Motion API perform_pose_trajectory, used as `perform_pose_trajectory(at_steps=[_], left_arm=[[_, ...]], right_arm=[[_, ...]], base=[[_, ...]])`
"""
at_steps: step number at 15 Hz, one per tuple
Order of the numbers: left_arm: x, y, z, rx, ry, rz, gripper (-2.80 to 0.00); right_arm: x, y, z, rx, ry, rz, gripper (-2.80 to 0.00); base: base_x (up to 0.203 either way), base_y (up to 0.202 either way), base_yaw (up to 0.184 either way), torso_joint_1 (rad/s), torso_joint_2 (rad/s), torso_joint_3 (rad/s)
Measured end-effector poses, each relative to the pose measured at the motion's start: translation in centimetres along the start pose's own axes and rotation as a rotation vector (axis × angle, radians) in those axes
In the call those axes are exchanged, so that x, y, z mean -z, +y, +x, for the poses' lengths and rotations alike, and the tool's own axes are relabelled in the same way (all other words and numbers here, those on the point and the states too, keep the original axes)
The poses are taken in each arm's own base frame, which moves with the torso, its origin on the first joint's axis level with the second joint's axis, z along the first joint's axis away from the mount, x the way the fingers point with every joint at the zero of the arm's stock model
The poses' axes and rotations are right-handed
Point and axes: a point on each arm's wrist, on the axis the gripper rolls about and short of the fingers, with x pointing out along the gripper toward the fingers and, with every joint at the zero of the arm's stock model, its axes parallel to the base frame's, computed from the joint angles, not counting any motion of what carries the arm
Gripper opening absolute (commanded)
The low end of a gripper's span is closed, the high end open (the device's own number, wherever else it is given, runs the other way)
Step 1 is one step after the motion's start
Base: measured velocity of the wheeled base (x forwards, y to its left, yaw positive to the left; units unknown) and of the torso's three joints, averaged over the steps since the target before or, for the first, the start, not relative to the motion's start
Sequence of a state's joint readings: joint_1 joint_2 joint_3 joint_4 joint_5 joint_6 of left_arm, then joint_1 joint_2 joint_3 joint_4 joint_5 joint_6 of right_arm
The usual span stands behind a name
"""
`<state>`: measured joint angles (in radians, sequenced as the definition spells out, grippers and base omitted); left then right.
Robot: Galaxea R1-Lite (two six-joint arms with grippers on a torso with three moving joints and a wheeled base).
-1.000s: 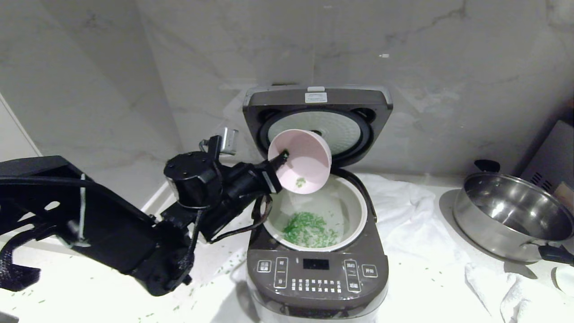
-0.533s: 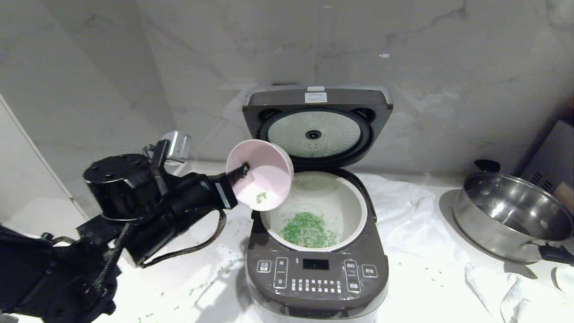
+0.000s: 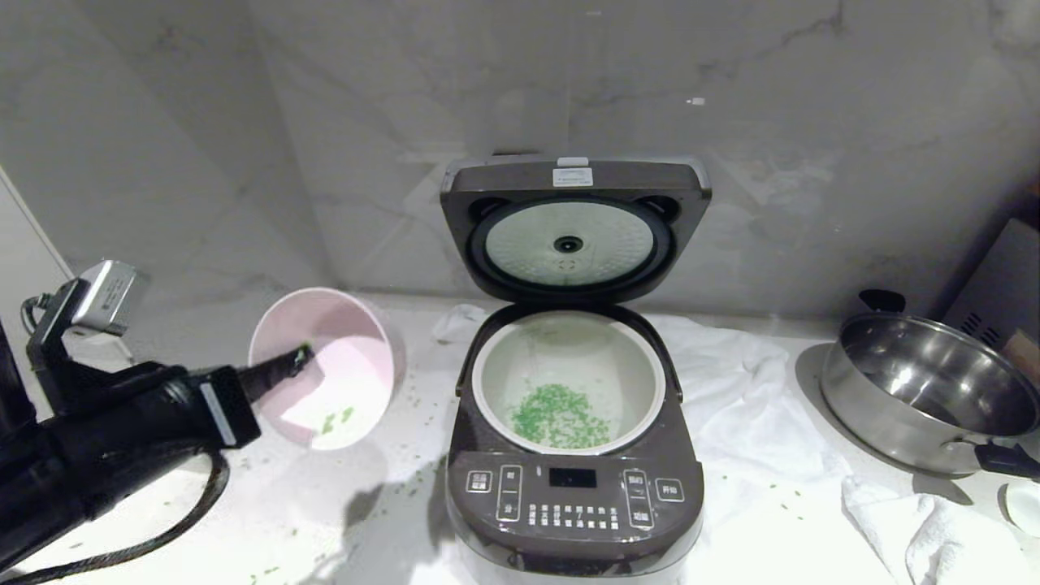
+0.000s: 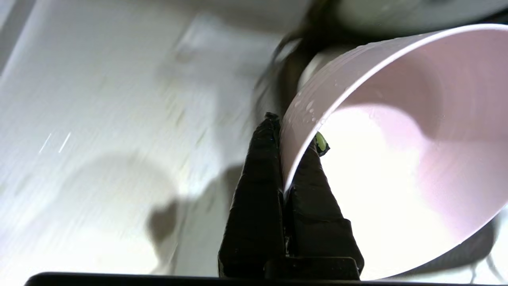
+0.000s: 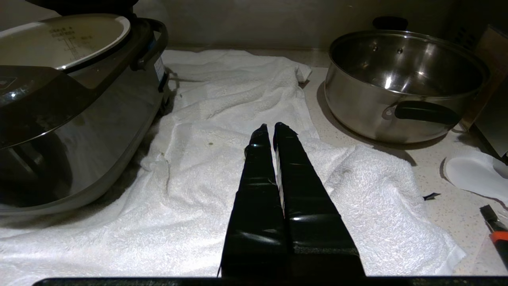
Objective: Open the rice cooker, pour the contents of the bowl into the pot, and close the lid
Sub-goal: Place the bowl on the table
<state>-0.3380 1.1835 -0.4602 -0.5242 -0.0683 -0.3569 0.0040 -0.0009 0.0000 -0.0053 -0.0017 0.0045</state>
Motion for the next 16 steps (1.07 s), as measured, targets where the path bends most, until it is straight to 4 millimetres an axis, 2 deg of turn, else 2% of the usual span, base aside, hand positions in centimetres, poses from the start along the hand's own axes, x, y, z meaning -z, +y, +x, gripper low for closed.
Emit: perform_pose_trajectory(at_steps=[4,8,12,16], left_arm=[[2.7,1.9,-4.1,-0.193,0.277,-0.053,-2.8],[4.3,2.7,-5.7,-0.305,0.433,-0.096,-2.8],[4.7,4.4,-4.4,-0.418,0.496,-0.16,-2.8],[5.7,6.8,-1.0,-0.522,0.644,-0.224,-2.8]], right_arm=[[0.0,0.0,0.0,0.0,0.0,0.0,-2.8],[0.0,0.0,0.0,0.0,0.0,0.0,-2.8],[0.0,0.0,0.0,0.0,0.0,0.0,-2.8],[0.0,0.0,0.0,0.0,0.0,0.0,-2.8]], base=[[0.0,0.0,0.0,0.0,0.0,0.0],[0.0,0.0,0.0,0.0,0.0,0.0],[0.0,0.0,0.0,0.0,0.0,0.0],[0.0,0.0,0.0,0.0,0.0,0.0]])
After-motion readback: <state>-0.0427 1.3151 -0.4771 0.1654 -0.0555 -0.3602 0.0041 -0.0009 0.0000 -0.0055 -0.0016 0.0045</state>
